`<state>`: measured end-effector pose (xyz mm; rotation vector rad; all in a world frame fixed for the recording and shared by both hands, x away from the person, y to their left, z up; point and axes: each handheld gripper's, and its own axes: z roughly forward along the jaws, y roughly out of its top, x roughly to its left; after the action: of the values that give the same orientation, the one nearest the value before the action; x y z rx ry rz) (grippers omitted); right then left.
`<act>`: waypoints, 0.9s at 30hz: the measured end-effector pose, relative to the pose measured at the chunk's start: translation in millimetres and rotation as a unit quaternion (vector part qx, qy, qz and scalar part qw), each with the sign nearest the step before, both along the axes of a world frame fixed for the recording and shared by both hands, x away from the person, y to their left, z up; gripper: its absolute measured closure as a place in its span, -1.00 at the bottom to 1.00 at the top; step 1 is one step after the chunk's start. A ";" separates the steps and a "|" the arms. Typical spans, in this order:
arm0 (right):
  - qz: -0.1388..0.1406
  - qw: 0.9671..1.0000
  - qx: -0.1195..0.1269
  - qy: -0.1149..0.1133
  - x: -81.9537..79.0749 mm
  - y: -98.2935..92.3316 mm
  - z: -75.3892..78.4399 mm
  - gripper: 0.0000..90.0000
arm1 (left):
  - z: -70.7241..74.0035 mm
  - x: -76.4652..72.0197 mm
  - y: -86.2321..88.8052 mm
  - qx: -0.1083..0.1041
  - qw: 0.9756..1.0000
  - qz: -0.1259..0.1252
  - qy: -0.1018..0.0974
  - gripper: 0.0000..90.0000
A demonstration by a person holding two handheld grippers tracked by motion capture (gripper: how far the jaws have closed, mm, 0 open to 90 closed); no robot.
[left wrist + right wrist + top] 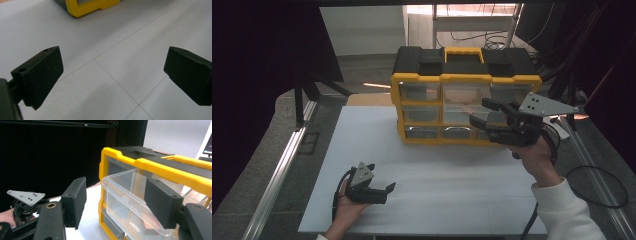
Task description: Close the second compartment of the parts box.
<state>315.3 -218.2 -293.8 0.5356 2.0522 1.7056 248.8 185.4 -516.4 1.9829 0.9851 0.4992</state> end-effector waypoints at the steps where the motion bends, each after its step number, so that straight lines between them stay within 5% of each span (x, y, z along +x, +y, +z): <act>1: 0.001 1.000 0.000 0.001 -0.8 0.2 -1.3 -0.22 | 0.0 0.0 0.0 0.000 1.000 0.000 0.000 -0.95; 15: 0.009 1.000 -0.020 0.015 -6.5 5.7 -19.0 -0.15 | -0.7 -0.1 0.4 -0.001 1.000 0.000 0.001 -0.95; 21: 0.006 0.999 -0.028 0.021 -5.8 6.3 -26.8 0.11 | -0.9 0.0 0.3 0.001 1.000 0.000 0.001 -0.95; 27: 0.010 0.999 -0.022 0.025 -5.3 3.7 -31.8 0.61 | -1.3 0.0 -0.3 0.001 1.000 0.000 0.002 -0.95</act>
<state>309.9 -214.6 -325.5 0.5506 2.1310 1.6696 248.8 185.0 -517.7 1.9860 0.9882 0.4955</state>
